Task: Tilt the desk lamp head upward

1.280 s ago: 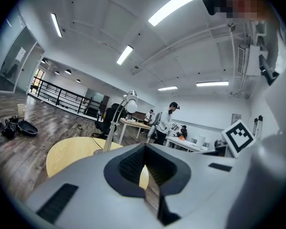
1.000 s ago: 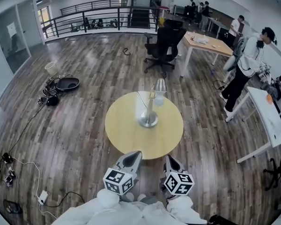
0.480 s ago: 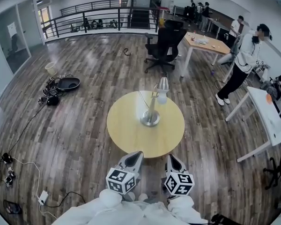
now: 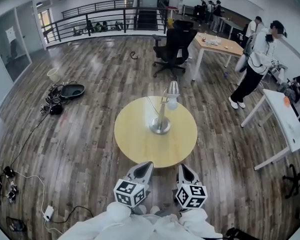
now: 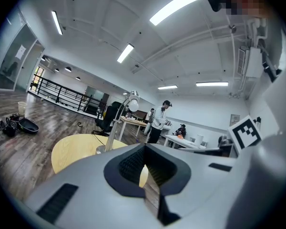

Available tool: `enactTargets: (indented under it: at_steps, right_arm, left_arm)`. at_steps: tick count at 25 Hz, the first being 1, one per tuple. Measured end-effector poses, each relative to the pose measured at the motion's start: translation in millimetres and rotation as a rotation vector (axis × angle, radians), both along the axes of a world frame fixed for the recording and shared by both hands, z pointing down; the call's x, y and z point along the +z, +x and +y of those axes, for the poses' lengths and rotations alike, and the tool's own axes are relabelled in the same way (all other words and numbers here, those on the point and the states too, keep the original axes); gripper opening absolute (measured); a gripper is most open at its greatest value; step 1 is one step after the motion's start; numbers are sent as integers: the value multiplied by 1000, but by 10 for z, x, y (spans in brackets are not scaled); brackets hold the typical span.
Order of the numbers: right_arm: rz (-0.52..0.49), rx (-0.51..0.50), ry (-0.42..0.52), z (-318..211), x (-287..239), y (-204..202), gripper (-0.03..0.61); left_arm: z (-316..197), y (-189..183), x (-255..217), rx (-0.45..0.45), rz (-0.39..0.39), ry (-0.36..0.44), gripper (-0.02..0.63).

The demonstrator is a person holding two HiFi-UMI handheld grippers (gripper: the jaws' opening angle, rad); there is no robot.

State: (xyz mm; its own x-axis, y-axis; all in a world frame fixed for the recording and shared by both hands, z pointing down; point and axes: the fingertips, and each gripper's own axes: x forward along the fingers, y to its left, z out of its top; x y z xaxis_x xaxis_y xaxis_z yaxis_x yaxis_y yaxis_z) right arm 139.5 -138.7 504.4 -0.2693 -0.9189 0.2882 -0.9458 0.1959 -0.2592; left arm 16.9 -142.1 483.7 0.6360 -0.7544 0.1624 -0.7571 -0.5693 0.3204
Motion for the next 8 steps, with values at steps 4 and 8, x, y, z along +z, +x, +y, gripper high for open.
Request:
enactTargets:
  at_steps: [4, 8]
  right_arm:
    - [1, 1, -2, -2, 2, 18, 12]
    - [-3, -4, -12, -20, 9, -20, 12]
  left_arm:
    - [11, 17, -3, 6, 2, -5, -2]
    - [-6, -16, -28, 7, 6, -11, -2]
